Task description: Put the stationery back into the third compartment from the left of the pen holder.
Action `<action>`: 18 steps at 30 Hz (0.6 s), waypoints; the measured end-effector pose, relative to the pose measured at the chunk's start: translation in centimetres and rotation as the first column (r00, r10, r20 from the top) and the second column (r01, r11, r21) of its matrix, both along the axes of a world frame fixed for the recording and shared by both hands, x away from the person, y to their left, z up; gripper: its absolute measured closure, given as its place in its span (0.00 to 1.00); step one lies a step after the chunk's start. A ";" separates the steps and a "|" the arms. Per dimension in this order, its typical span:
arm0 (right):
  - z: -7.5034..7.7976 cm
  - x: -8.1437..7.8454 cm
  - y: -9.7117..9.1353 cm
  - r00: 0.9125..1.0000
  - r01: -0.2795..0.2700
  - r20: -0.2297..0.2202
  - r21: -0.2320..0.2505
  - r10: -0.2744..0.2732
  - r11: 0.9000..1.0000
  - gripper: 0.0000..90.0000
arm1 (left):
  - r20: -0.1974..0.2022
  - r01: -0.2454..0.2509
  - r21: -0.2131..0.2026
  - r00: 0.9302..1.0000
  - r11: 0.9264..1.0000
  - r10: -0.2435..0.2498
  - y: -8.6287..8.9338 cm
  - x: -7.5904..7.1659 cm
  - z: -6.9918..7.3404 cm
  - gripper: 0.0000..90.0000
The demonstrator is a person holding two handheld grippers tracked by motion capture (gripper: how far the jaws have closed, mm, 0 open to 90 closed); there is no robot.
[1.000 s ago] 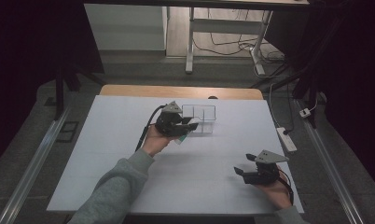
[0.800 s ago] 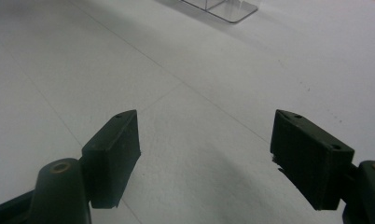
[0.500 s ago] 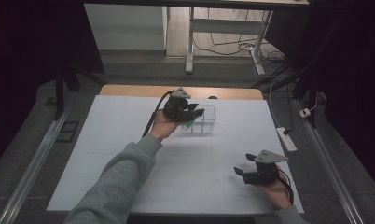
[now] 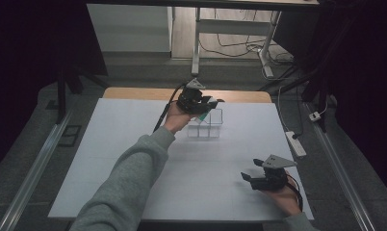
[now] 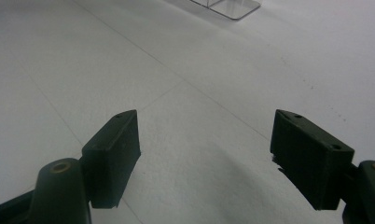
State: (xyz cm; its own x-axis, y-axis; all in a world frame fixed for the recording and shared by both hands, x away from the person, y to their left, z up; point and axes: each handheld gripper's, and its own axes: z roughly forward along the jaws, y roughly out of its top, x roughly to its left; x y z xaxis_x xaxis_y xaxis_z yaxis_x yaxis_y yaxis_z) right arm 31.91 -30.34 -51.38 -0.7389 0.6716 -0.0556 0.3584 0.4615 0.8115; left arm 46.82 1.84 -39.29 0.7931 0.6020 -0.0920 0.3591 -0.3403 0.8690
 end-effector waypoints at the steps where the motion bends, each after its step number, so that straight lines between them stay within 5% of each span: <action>1: 0.0 0.0 0.0 1.000 0.002 0.003 -0.001 -0.002 1.000 0.26 | 0.002 -0.002 0.002 1.000 1.000 0.002 -0.2 0.1 0.0 0.71; 18: 0.0 -0.1 0.0 1.000 0.002 -0.008 0.001 -0.002 1.000 0.26 | -0.004 0.007 -0.025 1.000 1.000 -0.007 -2.6 1.4 -0.1 0.71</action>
State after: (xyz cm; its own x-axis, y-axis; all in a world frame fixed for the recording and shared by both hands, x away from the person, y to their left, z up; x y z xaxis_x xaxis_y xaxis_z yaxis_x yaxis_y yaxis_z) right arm 31.83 -30.34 -51.39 -0.7376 0.6734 -0.0492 0.3656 0.4596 0.8094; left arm 48.24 -0.74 -39.37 0.7967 0.5942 -0.1102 0.3606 -0.3211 0.8757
